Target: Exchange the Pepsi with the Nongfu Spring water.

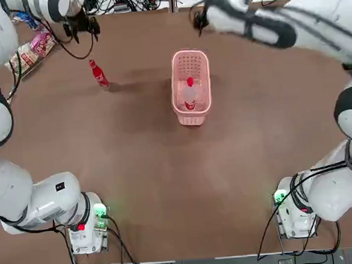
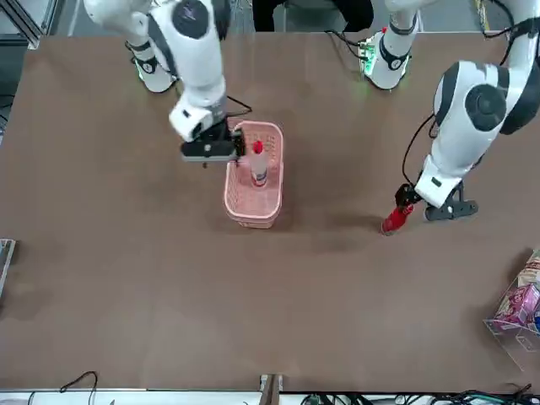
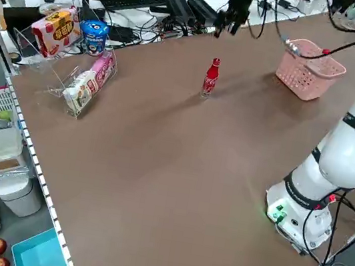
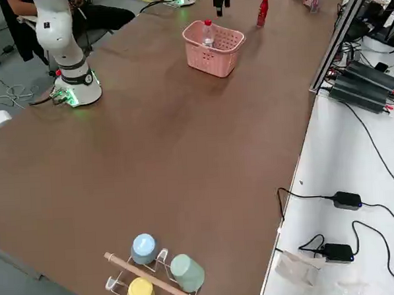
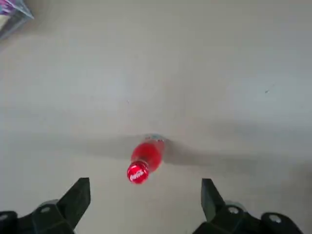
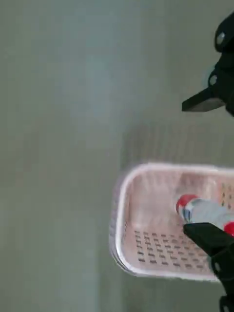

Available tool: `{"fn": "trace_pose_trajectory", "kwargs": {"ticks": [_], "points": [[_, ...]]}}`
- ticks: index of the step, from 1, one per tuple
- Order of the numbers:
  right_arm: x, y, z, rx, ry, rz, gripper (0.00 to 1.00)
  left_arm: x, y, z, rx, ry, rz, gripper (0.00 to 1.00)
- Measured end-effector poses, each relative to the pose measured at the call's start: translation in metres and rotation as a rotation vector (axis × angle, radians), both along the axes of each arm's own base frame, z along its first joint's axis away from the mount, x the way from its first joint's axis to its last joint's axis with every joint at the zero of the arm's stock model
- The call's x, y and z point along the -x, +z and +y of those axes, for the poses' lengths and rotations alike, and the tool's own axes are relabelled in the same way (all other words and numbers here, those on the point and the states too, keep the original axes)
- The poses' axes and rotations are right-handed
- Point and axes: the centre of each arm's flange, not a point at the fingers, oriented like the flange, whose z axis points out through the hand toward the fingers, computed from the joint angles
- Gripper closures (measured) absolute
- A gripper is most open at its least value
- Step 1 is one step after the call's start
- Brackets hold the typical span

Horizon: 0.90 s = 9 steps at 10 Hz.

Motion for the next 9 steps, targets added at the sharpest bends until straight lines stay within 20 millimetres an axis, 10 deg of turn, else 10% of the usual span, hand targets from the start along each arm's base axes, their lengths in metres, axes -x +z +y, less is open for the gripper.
{"fn": "trace_pose_trajectory", "kwargs": {"ticks": [3,6,9], "points": [[-0.075,-0.002,-0.158,0.046,0.038,0.038,0.0,-0.013,0.074,0.013,0.084,0.035,-0.05,0.0],[-0.101,-0.007,-0.299,0.062,0.056,0.075,0.0,-0.01,0.12,0.026,0.08,-0.005,-0.015,0.0],[-0.07,0.051,-0.34,0.012,-0.008,0.115,0.0,0.008,0.167,0.027,0.05,-0.115,0.044,0.0]]}}
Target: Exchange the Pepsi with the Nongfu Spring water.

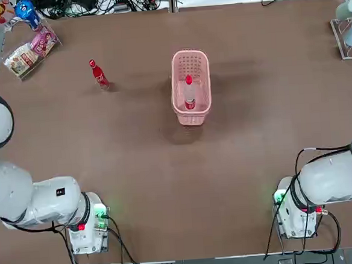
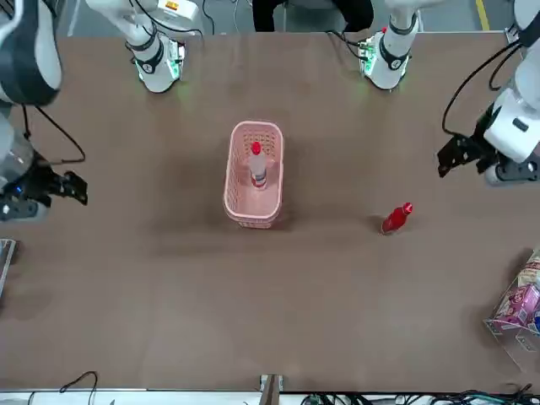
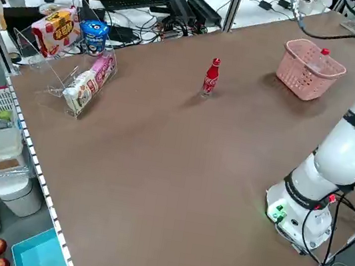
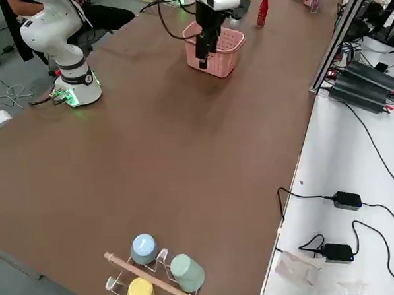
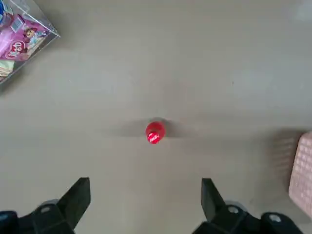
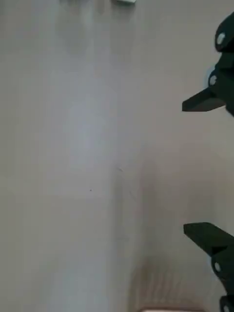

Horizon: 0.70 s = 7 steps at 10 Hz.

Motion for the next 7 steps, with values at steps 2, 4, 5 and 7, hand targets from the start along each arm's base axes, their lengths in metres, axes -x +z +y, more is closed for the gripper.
{"fn": "trace_pose_trajectory", "kwargs": {"ticks": [2,4,5,7], "points": [[0.029,0.046,0.013,-0.051,-0.054,0.001,0.0,0.012,0.02,-0.002,-0.01,-0.042,-0.01,0.0],[0.031,0.049,0.013,-0.055,-0.057,-0.003,0.0,0.014,0.021,0.0,-0.012,-0.046,-0.005,0.0],[0.03,0.049,0.012,-0.055,-0.051,-0.009,0.0,0.014,0.02,0.0,-0.012,-0.046,-0.004,0.0],[0.029,0.052,0.005,-0.051,-0.045,-0.021,0.0,0.014,0.019,0.0,-0.01,-0.046,-0.002,0.0]]}}
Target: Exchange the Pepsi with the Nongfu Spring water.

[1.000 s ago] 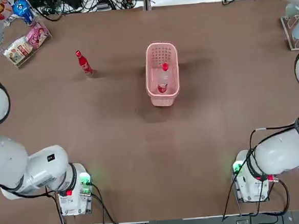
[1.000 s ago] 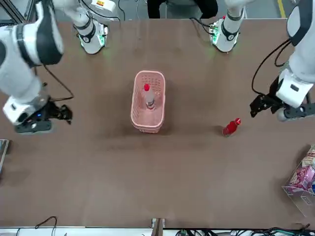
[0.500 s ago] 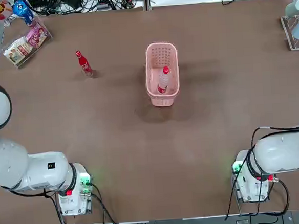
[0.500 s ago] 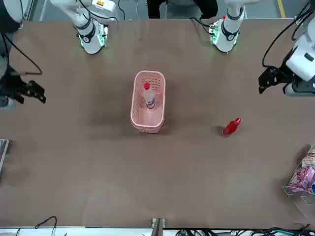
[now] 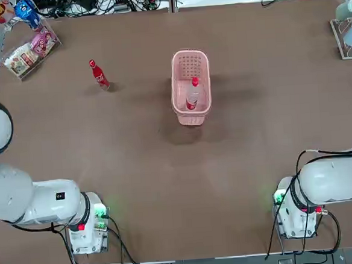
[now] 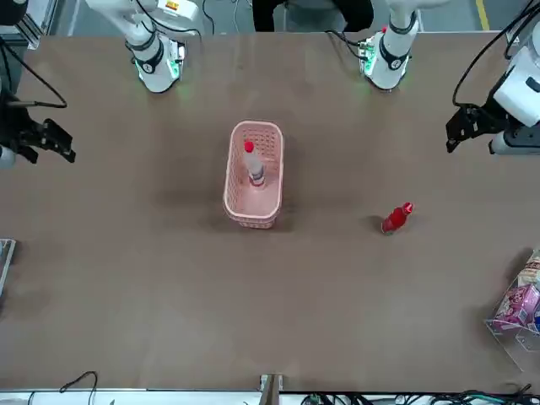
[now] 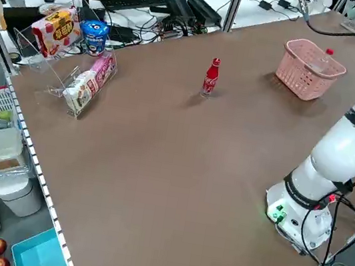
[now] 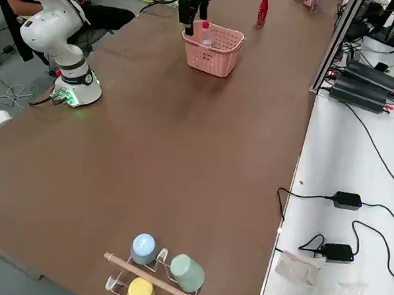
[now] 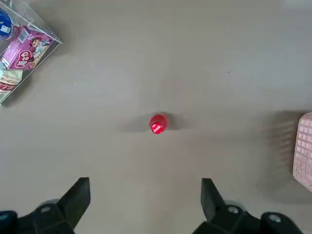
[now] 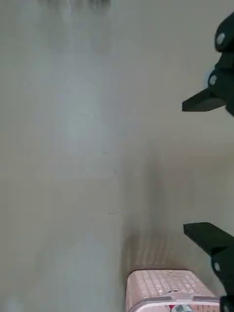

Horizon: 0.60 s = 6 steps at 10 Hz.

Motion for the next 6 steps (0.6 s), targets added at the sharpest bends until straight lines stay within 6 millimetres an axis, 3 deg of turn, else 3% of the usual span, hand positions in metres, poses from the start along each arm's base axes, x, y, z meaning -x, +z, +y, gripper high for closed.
{"fn": "trace_pose_trajectory", "kwargs": {"ticks": [6], "points": [[-0.0001,0.0059,-0.0022,0.0,-0.001,-0.012,0.0,-0.0025,-0.0074,-0.0008,0.002,-0.001,0.016,0.0]]}}
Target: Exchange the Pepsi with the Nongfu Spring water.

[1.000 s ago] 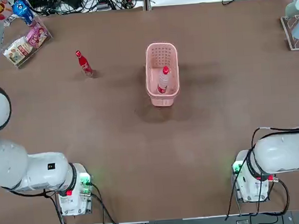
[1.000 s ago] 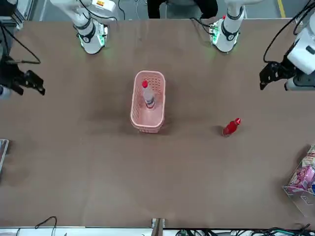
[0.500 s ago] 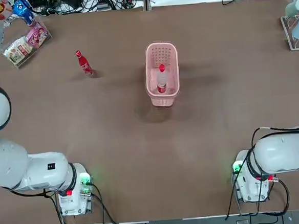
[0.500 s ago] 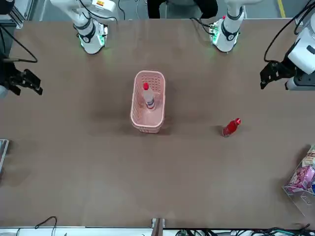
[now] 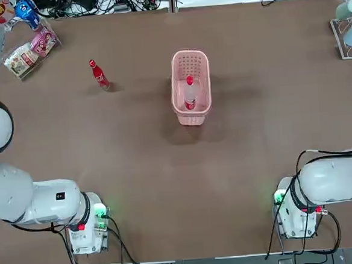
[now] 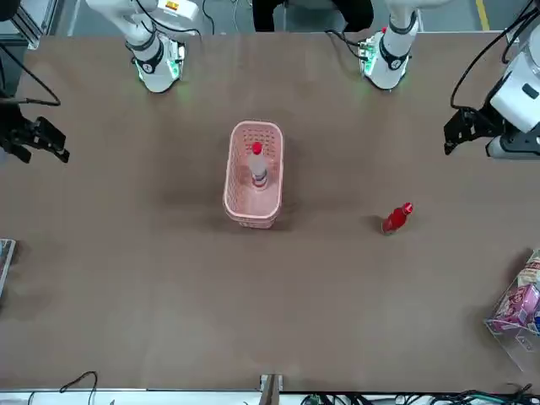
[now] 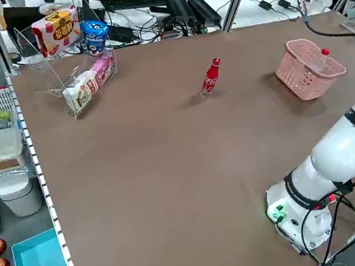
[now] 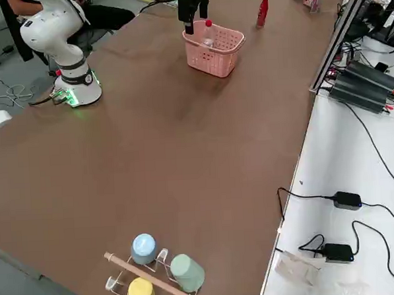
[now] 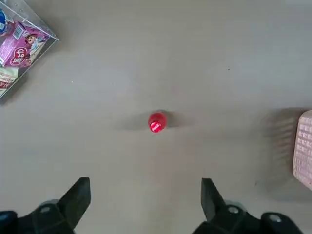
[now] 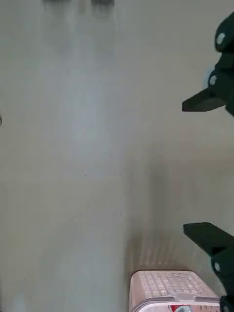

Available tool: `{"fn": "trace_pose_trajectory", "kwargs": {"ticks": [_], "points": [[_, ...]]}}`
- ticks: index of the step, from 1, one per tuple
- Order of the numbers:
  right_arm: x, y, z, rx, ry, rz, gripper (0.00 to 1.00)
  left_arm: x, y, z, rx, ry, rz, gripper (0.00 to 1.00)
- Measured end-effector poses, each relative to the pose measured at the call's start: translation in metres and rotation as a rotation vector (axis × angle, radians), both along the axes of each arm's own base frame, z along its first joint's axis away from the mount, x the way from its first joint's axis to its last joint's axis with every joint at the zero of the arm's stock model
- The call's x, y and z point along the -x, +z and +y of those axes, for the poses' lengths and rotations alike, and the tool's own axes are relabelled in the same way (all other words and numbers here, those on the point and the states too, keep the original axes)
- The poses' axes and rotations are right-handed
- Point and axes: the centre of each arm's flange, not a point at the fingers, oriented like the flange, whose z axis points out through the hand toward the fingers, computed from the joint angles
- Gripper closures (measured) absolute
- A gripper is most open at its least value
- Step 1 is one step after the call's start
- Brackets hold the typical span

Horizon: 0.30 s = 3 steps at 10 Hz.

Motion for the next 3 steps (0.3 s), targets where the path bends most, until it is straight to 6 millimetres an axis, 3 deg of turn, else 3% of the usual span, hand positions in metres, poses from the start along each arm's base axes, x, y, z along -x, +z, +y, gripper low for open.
{"fn": "trace_pose_trajectory", "kwargs": {"ticks": [3], "points": [[-0.0007,0.0012,0.0001,0.0,0.001,-0.008,0.0,0.0001,-0.0003,-0.0005,0.005,0.0,0.001,0.0]]}}
